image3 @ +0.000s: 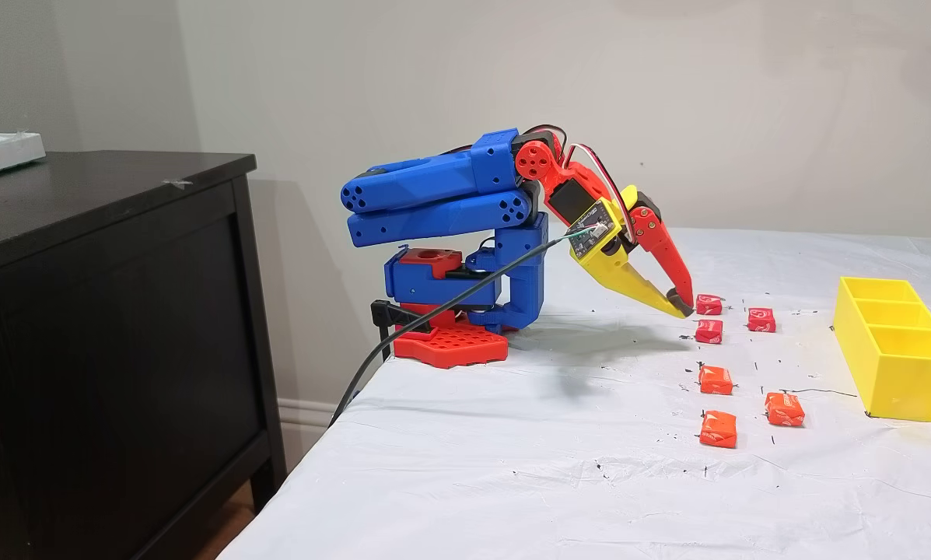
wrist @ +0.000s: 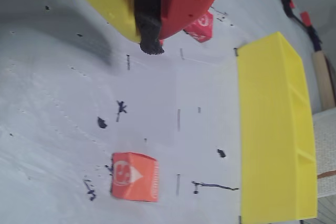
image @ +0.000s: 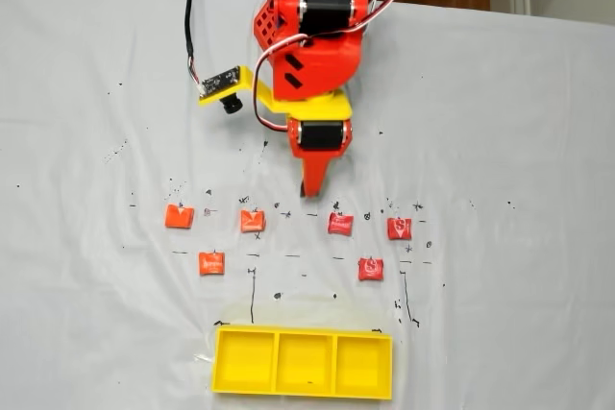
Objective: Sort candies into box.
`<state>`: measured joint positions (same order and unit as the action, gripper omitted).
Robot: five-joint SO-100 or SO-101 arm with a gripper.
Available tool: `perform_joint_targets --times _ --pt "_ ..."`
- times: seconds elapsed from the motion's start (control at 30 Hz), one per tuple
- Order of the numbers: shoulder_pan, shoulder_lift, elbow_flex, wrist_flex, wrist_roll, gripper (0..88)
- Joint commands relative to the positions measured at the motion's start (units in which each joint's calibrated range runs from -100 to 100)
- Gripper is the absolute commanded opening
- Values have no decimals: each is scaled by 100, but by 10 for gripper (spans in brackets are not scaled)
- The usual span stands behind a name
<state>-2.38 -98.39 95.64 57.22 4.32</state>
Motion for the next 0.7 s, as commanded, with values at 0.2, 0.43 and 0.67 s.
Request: perform_joint_targets --times 0.2,0.43,0.67 --pt "-179 170 -1393 708 -176 0" --pt "-315 2290 -2750 234 -371 0" --pt "-586 4657 -5326 1347 -400 0"
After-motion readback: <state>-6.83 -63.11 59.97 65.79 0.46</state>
